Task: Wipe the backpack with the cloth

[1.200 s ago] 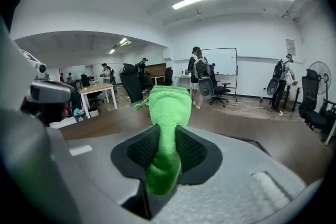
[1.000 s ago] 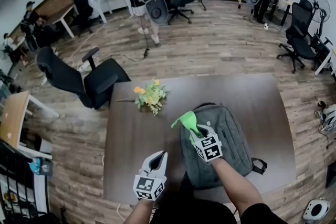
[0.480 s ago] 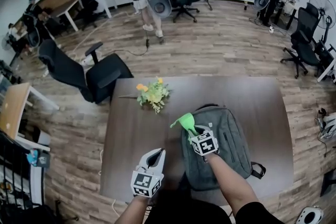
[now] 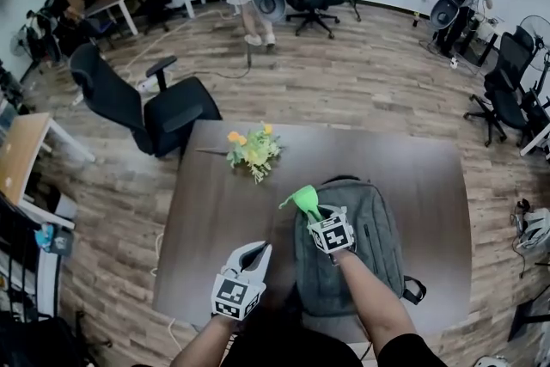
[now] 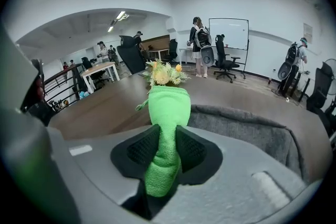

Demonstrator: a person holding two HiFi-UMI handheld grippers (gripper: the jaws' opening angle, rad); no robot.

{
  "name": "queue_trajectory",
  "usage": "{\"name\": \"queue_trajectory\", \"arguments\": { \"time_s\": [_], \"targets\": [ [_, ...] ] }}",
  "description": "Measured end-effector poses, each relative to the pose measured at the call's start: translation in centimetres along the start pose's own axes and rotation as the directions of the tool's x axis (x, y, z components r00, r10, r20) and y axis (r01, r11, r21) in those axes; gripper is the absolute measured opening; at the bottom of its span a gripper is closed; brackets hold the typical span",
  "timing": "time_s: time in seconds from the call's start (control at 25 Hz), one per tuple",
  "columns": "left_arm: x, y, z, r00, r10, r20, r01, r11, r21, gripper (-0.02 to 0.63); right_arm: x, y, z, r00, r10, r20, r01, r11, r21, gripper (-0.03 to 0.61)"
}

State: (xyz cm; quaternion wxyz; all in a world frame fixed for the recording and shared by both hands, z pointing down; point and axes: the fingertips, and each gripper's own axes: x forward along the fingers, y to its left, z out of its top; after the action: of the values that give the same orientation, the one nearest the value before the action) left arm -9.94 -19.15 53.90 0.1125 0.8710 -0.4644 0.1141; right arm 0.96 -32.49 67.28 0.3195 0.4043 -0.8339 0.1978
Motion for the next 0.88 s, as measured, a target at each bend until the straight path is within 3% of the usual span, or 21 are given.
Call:
{"name": "queue_trajectory", "arguments": {
  "time_s": [0.28,0.48,0.72,0.88],
  "targets": [
    [0.7,-0.7,0.5,1.000,-0.012,0.011,0.012,1.000,-0.002,0.018,-1.1,-3.7,-0.3,0.995,-0.092,-0.025,0.089,0.992,-0.087,0.103],
    [1.1,-1.0,0.1,1.000,-0.024,0.001,0.024,1.000,0.002,0.018,-2.4,-7.4,-1.1,0.984,-0.170,-0.048,0.168,0.985,-0.040,0.101],
    [1.6,-2.2,-0.9,0.998,-0.060,-0.031,0.061,0.998,0.020,0.018,-3.8,-12.0,-3.8,0.951,-0.284,-0.120,0.289,0.957,0.028,0.101],
    [1.9,-2.7,-1.4,0.997,-0.070,-0.041,0.072,0.997,0.032,0.018,-4.6,-13.5,-3.8,0.946,-0.301,-0.117,0.311,0.948,0.075,0.103]
  ]
}}
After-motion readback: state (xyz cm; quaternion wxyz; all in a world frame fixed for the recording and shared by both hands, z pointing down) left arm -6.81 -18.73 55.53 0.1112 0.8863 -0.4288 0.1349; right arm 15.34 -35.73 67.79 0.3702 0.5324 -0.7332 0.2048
